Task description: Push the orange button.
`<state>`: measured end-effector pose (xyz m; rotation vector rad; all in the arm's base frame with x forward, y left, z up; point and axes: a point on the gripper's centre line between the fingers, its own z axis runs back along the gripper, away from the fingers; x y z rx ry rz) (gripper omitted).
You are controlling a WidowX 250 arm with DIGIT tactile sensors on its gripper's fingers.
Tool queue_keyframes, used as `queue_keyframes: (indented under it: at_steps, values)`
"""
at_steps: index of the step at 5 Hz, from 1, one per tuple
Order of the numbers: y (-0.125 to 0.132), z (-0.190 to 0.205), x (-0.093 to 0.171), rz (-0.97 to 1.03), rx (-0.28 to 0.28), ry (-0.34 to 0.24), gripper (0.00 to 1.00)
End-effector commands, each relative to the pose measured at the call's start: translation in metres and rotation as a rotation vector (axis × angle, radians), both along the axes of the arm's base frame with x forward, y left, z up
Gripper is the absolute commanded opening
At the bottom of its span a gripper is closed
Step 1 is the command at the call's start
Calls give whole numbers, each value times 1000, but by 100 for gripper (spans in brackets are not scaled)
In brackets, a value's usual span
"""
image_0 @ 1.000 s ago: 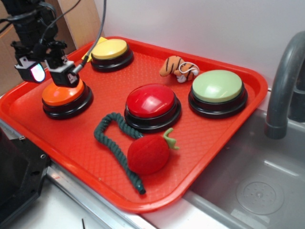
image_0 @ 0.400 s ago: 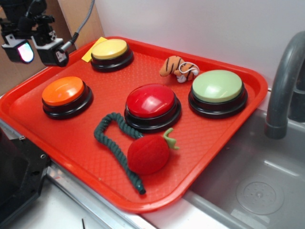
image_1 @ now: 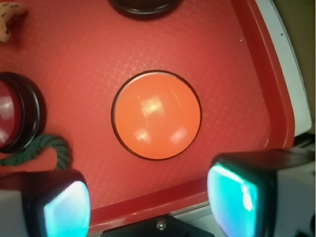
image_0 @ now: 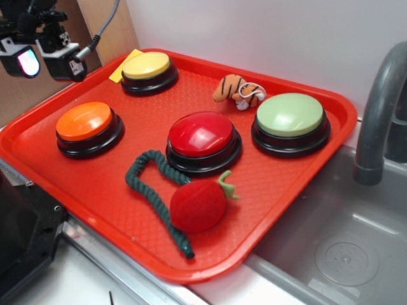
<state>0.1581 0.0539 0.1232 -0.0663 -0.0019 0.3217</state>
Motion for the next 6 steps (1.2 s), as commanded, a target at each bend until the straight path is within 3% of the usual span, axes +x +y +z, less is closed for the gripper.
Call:
queue_keyframes:
  at_steps: [1, 6]
  values:
    - [5, 19, -1, 20, 42, -72, 100]
    - [-1, 16, -8, 30, 91, -56, 100]
